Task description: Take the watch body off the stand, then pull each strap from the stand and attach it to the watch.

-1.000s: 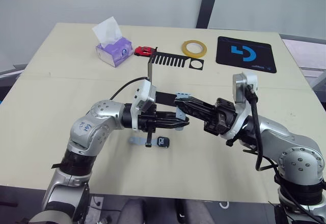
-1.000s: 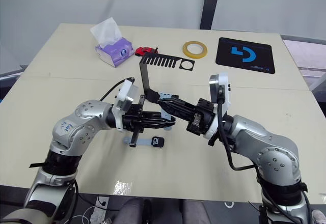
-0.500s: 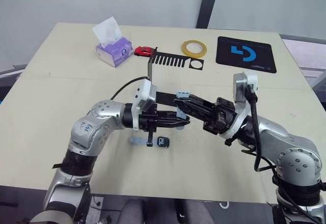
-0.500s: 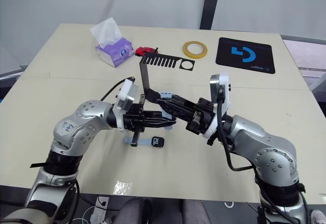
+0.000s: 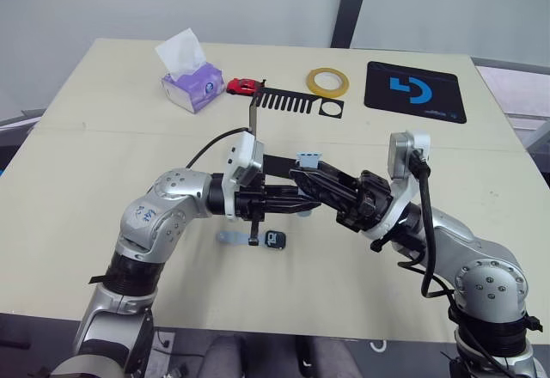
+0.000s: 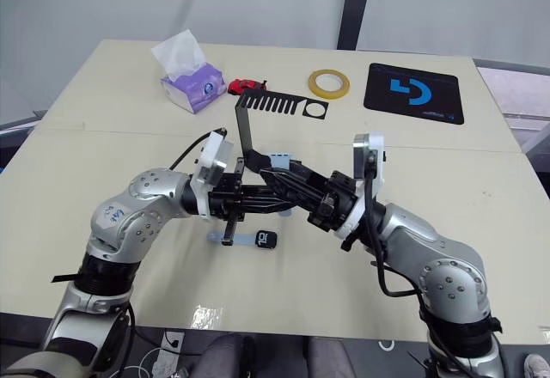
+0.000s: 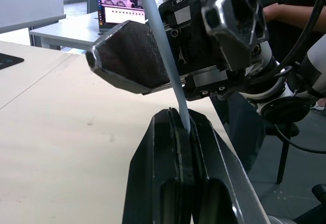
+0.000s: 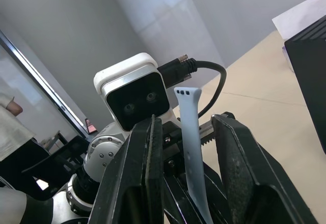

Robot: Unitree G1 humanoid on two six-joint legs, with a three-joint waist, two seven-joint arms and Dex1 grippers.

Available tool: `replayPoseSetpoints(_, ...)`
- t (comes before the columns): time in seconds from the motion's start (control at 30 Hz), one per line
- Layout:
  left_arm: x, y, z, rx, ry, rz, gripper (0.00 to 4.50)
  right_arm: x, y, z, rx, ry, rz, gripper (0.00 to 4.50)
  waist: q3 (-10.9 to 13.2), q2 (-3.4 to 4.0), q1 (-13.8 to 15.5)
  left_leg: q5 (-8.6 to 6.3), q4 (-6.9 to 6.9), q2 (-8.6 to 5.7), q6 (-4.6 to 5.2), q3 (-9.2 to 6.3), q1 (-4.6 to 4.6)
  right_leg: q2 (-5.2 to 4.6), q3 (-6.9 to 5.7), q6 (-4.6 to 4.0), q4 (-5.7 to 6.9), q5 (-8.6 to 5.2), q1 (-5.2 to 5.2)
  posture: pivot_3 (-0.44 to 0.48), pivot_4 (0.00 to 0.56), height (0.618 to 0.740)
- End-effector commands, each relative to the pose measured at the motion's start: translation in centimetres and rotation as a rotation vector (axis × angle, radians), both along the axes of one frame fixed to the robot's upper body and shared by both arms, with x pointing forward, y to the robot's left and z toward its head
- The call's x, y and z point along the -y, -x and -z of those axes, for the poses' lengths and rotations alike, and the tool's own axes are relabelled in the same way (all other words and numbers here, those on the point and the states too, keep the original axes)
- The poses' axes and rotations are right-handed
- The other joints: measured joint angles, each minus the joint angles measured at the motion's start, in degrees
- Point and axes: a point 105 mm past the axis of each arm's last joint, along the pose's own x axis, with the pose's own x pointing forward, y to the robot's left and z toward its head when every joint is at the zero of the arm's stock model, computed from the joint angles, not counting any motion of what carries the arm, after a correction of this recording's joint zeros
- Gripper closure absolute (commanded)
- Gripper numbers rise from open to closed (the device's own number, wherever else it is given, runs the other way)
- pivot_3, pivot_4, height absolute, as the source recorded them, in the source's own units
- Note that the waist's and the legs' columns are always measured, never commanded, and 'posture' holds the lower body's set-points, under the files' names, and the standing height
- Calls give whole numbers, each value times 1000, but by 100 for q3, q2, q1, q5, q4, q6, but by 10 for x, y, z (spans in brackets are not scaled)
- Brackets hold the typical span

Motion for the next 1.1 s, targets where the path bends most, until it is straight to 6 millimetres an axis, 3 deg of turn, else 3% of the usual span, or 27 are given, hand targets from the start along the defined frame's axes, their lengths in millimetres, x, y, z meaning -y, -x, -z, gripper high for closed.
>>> replayPoseSetpoints(0.03,-1,2,-7,33,27,6,4500,1,7,-11,48,-25,-7,2808,0,0,0,0,0,0,0,0,0,0,0,0,0,0,0,0,150,738)
replayPoseSetpoints(0.1,-1,2,-8,33,27,6,4500,1,7,-11,48,-27,-9,3039,0,0,0,0,0,0,0,0,0,0,0,0,0,0,0,0,150,738)
replayPoseSetpoints(0.2,0,2,-9,33,28,6,4500,1,7,-10,47,-20,-9,3960,0,0,0,0,0,0,0,0,0,0,0,0,0,0,0,0,150,738)
replayPoseSetpoints(0.23,1,2,-10,32,30,5,4500,1,7,-9,47,-15,-8,4459,0,0,0,0,0,0,0,0,0,0,0,0,0,0,0,0,150,738)
replayPoseSetpoints(1.1,6,0,-23,30,48,-6,4500,0,6,-10,79,-11,15,4459,0,0,0,0,1,0,0,0,0,1,0,0,2,0,0,0,150,738)
